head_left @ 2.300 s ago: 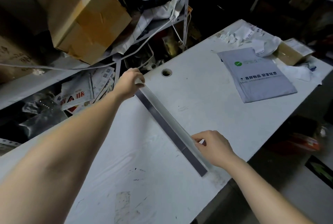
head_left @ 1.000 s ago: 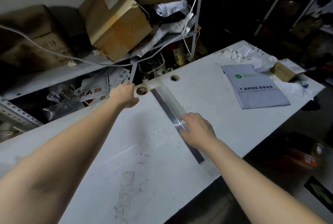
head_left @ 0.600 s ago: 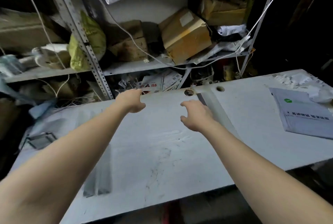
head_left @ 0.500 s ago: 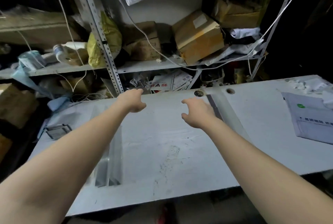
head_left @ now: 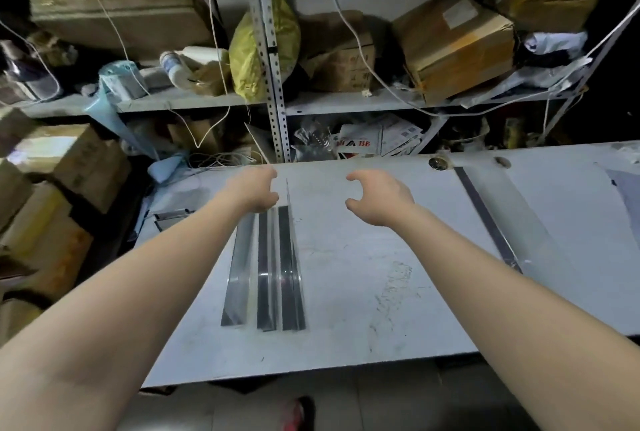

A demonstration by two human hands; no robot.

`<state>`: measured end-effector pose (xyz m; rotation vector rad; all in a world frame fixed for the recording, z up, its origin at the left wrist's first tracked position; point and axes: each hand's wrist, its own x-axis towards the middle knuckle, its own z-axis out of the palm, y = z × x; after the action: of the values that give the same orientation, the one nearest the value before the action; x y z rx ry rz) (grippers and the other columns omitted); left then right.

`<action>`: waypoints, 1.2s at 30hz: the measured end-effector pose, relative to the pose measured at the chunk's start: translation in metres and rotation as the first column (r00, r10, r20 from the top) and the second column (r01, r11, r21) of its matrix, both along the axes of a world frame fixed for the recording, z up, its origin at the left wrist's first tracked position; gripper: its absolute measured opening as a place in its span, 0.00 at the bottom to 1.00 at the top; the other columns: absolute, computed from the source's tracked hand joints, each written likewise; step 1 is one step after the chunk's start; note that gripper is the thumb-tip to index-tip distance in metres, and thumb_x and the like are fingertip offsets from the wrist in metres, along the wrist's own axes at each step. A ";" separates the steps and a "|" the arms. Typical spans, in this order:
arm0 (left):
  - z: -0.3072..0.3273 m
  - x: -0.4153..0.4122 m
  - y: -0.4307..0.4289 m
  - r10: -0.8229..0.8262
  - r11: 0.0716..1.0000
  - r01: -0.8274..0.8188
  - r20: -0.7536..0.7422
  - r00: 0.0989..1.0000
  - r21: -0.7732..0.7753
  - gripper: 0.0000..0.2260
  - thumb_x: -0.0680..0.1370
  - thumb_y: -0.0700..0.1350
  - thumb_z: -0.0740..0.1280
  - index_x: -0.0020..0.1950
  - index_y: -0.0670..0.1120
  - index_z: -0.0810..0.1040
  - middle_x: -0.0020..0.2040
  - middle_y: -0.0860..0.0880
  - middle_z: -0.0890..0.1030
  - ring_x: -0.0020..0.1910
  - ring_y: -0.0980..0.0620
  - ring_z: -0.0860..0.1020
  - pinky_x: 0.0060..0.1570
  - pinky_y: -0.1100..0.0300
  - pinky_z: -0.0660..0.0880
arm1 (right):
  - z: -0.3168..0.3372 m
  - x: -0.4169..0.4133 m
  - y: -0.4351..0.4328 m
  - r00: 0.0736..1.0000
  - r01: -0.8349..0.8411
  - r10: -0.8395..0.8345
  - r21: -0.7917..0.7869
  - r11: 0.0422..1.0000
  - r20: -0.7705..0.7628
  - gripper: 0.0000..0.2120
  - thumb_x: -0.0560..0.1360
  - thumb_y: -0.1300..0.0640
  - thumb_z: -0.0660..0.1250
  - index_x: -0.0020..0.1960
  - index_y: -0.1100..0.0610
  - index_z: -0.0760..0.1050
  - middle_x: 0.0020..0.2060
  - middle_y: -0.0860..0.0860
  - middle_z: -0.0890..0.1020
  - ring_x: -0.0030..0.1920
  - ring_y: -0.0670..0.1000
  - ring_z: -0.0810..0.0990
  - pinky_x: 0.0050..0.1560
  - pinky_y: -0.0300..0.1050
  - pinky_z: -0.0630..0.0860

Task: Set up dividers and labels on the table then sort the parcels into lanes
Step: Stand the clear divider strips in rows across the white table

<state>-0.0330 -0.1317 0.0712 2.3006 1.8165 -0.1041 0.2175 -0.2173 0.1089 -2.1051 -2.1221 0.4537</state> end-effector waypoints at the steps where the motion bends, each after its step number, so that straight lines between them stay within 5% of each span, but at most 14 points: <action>1: -0.007 -0.007 0.006 -0.035 0.999 0.035 -0.003 0.999 0.004 0.25 0.79 0.48 0.64 0.77 0.47 0.68 0.75 0.46 0.72 0.73 0.44 0.70 0.70 0.49 0.69 | -0.005 -0.010 0.001 1.000 0.013 -0.013 -0.014 1.000 -0.013 0.26 0.80 0.48 0.66 0.77 0.47 0.67 0.73 0.47 0.73 0.71 0.54 0.72 0.58 0.50 0.74; 12: -0.071 -0.031 0.068 -0.487 0.873 0.485 0.111 0.866 0.039 0.15 0.77 0.41 0.71 0.64 0.48 0.80 0.61 0.48 0.80 0.62 0.46 0.76 0.60 0.50 0.73 | -0.093 -0.083 -0.018 0.962 0.152 -0.184 -0.163 0.975 -0.203 0.23 0.78 0.48 0.68 0.72 0.48 0.72 0.69 0.44 0.76 0.68 0.48 0.75 0.62 0.50 0.76; 20: -0.100 -0.035 0.080 -0.601 0.797 0.571 0.170 0.781 0.196 0.10 0.76 0.41 0.74 0.58 0.47 0.85 0.54 0.47 0.79 0.54 0.45 0.78 0.51 0.49 0.76 | -0.129 -0.097 -0.037 0.884 0.222 -0.317 -0.290 0.931 -0.344 0.22 0.75 0.45 0.74 0.68 0.47 0.77 0.64 0.43 0.79 0.58 0.45 0.80 0.60 0.49 0.79; 25: -0.110 -0.045 0.088 -0.583 0.811 0.531 0.252 0.773 0.245 0.07 0.73 0.39 0.77 0.49 0.45 0.87 0.49 0.47 0.79 0.51 0.44 0.78 0.48 0.48 0.76 | -0.133 -0.098 -0.045 0.841 0.267 -0.374 -0.302 0.915 -0.392 0.17 0.74 0.51 0.74 0.63 0.49 0.81 0.57 0.43 0.82 0.49 0.43 0.83 0.53 0.42 0.79; 29: -0.105 -0.039 0.095 -0.624 0.779 0.582 0.196 0.756 0.235 0.06 0.72 0.40 0.78 0.47 0.47 0.84 0.48 0.48 0.77 0.50 0.45 0.75 0.47 0.47 0.75 | -0.131 -0.098 -0.052 0.841 0.261 -0.389 -0.348 0.901 -0.377 0.16 0.71 0.57 0.74 0.59 0.53 0.84 0.49 0.43 0.85 0.41 0.39 0.81 0.37 0.30 0.73; 36: -0.100 -0.023 0.106 -0.675 0.729 0.657 0.042 0.736 0.193 0.06 0.75 0.44 0.75 0.50 0.49 0.81 0.52 0.48 0.77 0.54 0.46 0.73 0.48 0.51 0.69 | -0.135 -0.101 -0.059 0.857 0.229 -0.387 -0.421 0.878 -0.342 0.22 0.72 0.66 0.73 0.66 0.57 0.80 0.52 0.49 0.84 0.34 0.48 0.83 0.31 0.34 0.77</action>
<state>-0.0560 -0.0260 -0.0285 2.9050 0.8781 0.0715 0.1166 -0.2765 -0.0258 -2.2178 -1.5041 1.2128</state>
